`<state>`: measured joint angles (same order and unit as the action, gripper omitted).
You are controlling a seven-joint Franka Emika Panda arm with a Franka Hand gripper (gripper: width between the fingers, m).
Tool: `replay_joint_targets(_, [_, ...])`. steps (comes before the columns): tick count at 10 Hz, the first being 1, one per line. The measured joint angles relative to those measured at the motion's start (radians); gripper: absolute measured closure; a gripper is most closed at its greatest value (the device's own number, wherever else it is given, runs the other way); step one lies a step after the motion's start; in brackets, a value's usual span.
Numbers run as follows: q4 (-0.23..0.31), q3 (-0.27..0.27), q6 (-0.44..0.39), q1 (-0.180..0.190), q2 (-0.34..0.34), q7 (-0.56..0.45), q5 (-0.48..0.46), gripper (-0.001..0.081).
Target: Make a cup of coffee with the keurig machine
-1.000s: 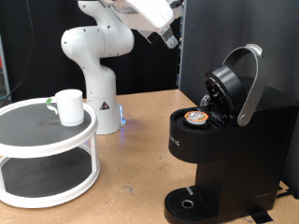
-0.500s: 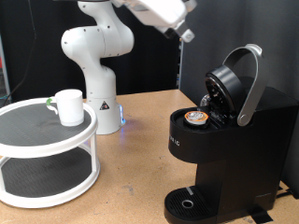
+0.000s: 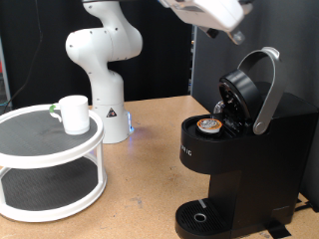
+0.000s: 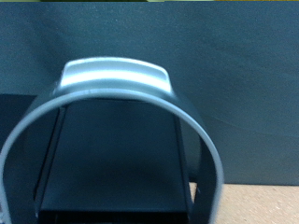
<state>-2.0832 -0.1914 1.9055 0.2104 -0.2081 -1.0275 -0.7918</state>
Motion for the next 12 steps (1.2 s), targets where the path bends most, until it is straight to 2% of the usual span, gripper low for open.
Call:
replay_joint_targets(7, [0.038, 0.106, 0.049, 0.020, 0.039, 0.087, 0.020, 0.0003])
replay_joint_targets(8, [0.042, 0.115, 0.054, 0.022, 0.041, 0.092, 0.020, 0.0031])
replay_joint_targets(10, [0.047, 0.135, 0.068, 0.025, 0.049, 0.112, 0.023, 0.0309])
replay_joint_targets(11, [0.047, 0.145, 0.078, 0.025, 0.053, 0.116, 0.024, 0.0309])
replay_joint_targets(12, [0.047, 0.154, 0.089, 0.026, 0.056, 0.117, 0.024, 0.0477])
